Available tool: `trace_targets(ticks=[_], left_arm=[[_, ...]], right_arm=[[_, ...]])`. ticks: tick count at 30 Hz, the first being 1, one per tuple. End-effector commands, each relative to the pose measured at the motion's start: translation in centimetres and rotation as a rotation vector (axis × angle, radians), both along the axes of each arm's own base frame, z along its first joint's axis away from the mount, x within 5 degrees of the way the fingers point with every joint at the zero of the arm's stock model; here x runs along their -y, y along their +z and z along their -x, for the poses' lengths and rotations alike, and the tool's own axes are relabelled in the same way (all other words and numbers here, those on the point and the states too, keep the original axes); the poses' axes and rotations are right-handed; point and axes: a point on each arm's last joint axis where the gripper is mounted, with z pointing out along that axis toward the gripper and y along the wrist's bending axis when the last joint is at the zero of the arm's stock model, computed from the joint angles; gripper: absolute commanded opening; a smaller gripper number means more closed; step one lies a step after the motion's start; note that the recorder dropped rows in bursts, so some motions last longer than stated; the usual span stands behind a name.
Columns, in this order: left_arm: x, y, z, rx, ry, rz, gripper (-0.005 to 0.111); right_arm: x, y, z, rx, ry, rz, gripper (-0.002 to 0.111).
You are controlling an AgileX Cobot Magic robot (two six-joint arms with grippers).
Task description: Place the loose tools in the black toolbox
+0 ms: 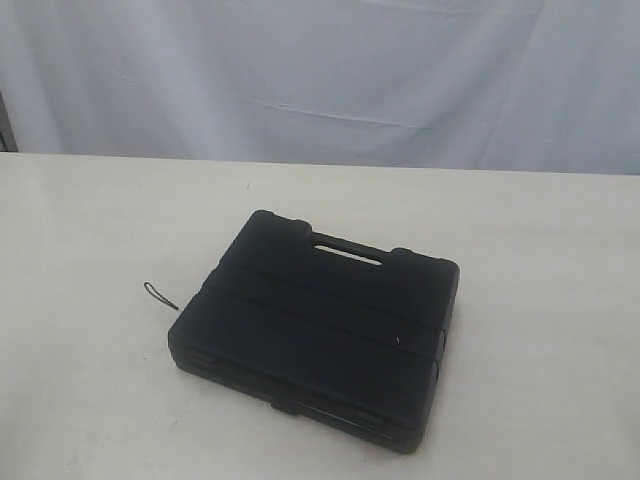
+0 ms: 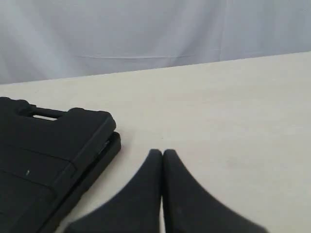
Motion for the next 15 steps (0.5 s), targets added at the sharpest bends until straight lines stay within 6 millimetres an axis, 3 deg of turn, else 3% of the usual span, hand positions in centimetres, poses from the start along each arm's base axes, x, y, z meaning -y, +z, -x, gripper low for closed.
trace_targets(ticks=[1,15], left_arm=[[0.02,-0.05,0.01,0.001,-0.002,0.004,0.000],[0.02,-0.05,0.01,0.001,-0.002,0.004,0.000]], right_arm=[[0.22,-0.03,0.13,-0.041,0.001,0.121,0.000],[-0.04,-0.88,0.30,-0.123,0.022,0.067,0.000]])
